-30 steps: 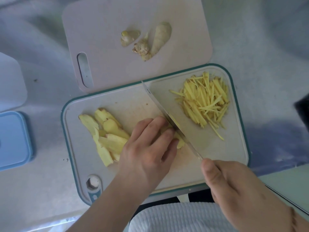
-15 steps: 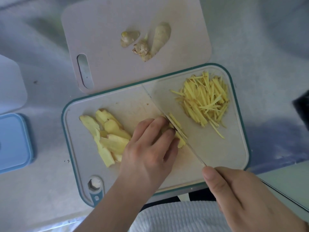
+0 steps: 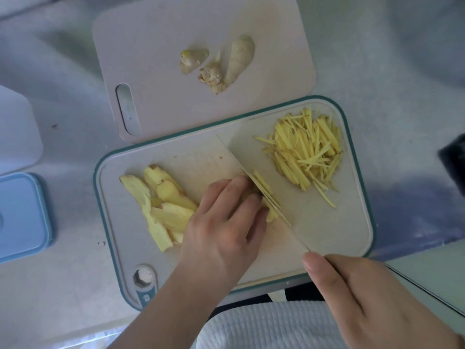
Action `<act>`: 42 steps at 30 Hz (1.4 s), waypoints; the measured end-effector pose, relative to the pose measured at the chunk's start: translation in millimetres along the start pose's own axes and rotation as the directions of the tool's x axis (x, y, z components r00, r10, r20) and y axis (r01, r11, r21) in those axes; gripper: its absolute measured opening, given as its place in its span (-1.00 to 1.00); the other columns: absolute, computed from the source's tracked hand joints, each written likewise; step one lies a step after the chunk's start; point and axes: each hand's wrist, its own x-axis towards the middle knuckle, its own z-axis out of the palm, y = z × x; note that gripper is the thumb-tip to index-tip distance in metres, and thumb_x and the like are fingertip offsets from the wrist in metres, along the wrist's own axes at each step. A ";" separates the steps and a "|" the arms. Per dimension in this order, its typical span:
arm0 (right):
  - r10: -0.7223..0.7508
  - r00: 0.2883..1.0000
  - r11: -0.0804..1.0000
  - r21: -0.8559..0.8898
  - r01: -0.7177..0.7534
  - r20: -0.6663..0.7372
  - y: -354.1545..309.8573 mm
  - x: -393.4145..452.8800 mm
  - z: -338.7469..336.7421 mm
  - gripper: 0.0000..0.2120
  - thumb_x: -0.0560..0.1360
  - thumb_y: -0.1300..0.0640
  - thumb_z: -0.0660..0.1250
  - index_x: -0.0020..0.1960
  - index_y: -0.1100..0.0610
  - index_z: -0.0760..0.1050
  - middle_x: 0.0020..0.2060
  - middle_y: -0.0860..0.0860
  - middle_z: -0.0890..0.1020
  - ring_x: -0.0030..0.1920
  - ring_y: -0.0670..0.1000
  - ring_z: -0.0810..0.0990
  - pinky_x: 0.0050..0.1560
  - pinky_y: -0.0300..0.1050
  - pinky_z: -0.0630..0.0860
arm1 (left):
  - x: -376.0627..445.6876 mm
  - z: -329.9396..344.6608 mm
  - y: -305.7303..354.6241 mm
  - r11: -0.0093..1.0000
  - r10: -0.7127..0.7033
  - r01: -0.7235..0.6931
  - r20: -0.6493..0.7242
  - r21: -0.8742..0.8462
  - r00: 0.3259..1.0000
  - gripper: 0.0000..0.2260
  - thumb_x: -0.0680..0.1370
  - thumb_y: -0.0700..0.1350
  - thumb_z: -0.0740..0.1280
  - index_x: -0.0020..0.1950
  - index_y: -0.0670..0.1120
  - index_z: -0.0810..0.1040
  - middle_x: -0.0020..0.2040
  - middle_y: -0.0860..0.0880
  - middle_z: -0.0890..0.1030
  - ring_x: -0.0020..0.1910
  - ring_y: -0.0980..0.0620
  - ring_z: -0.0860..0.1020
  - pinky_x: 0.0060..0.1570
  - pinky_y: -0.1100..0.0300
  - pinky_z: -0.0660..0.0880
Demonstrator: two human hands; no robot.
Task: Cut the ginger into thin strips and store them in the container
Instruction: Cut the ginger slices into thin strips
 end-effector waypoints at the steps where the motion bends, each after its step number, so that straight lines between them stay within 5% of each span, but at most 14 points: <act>1: 0.000 1.000 1.000 -0.018 0.000 -0.008 1.5 -2.3 1.2 -0.38 0.55 -0.40 -0.09 -0.38 -0.07 0.49 -0.52 -0.06 0.49 -0.29 -0.16 0.49 -0.27 -0.28 0.40 | -0.3 -0.3 0.2 1.000 0.001 -0.001 0.003 -0.001 1.000 -0.91 0.57 -0.26 0.40 -0.06 -0.23 0.70 0.07 -0.14 0.67 0.00 -0.17 0.63 0.09 0.06 0.55; 6: 0.046 0.999 0.999 -0.014 -0.046 -0.003 0.7 -0.4 2.6 -0.35 0.52 -0.44 -0.12 -0.43 -0.08 0.47 -0.38 -0.03 0.54 -0.32 -0.22 0.49 -0.27 -0.37 0.39 | 0.2 0.9 -0.7 1.000 -0.014 0.014 -0.002 -0.009 1.000 -0.91 0.57 -0.26 0.41 -0.08 -0.23 0.70 0.07 -0.14 0.68 -0.01 -0.16 0.63 0.09 0.09 0.54; 13: -0.072 0.996 0.994 -0.086 0.067 -0.056 -0.8 1.0 2.1 -0.39 0.59 -0.33 -0.09 -0.43 -0.05 0.45 -0.54 -0.04 0.44 -0.33 -0.21 0.45 -0.32 -0.37 0.37 | -0.9 1.6 -1.1 1.000 -0.012 0.011 -0.019 -0.015 1.000 -0.91 0.57 -0.26 0.42 -0.08 -0.24 0.71 0.03 -0.15 0.68 -0.03 -0.18 0.64 0.08 0.06 0.55; 16: -0.056 0.998 0.998 -0.020 0.056 0.007 -0.4 5.2 4.0 -0.35 0.58 -0.36 -0.09 -0.47 -0.02 0.41 -0.37 -0.02 0.52 -0.40 -0.20 0.46 -0.39 -0.30 0.38 | -0.8 1.7 0.3 1.000 0.000 0.000 -0.025 -0.003 1.000 -0.90 0.58 -0.25 0.41 -0.08 -0.24 0.72 0.04 -0.16 0.68 -0.03 -0.19 0.64 0.07 0.05 0.55; 22: 0.019 0.960 0.987 0.146 -0.062 0.278 -10.0 43.2 6.2 -0.37 0.45 -0.44 -0.12 -0.48 0.06 0.18 -0.59 -0.05 0.36 -0.53 -0.06 0.36 -0.47 -0.34 0.27 | -2.0 2.1 1.7 1.000 -0.016 0.017 -0.013 0.012 1.000 -0.89 0.58 -0.26 0.40 -0.04 -0.24 0.72 0.05 -0.17 0.67 -0.01 -0.19 0.63 0.10 0.07 0.55; 27: 0.054 0.991 0.996 0.059 -0.061 0.123 -11.6 13.5 -4.9 -0.26 0.39 -0.56 -0.19 -0.33 -0.01 0.47 -0.57 -0.03 0.46 -0.50 -0.19 0.46 -0.36 -0.32 0.40 | -3.2 2.2 2.7 0.999 -0.025 0.026 -0.018 0.028 1.000 -0.88 0.57 -0.33 0.37 -0.05 -0.27 0.71 0.02 -0.17 0.68 -0.02 -0.21 0.64 0.01 0.02 0.58; 32: 0.013 0.999 1.000 -0.017 -0.012 0.047 -3.6 6.8 0.7 -0.34 0.53 -0.42 -0.12 -0.39 -0.03 0.49 -0.53 -0.03 0.47 -0.30 -0.13 0.49 -0.29 -0.25 0.41 | -2.9 1.3 1.8 0.999 -0.015 0.016 -0.019 0.030 1.000 -0.90 0.57 -0.33 0.39 -0.06 -0.26 0.72 0.02 -0.16 0.68 -0.05 -0.18 0.63 0.00 0.05 0.57; 39: 0.018 0.957 0.980 0.185 -0.075 0.289 -20.8 48.1 7.1 -0.40 0.48 -0.39 -0.12 -0.49 0.03 0.20 -0.62 -0.06 0.34 -0.54 -0.05 0.33 -0.49 -0.29 0.27 | -3.7 1.8 1.7 0.999 -0.018 0.019 -0.028 0.037 0.999 -0.91 0.55 -0.33 0.41 -0.06 -0.25 0.72 -0.01 -0.14 0.69 -0.13 -0.14 0.62 -0.05 0.13 0.55; 42: 0.031 0.966 0.987 0.142 -0.070 0.258 -21.5 32.9 -4.2 -0.30 0.41 -0.54 -0.22 -0.46 -0.03 0.35 -0.64 -0.13 0.43 -0.55 -0.16 0.44 -0.48 -0.33 0.36 | -2.8 0.8 2.4 0.999 -0.022 0.023 -0.045 0.029 0.999 -0.88 0.58 -0.31 0.38 -0.08 -0.24 0.72 -0.02 -0.11 0.69 -0.16 -0.12 0.62 -0.07 0.13 0.55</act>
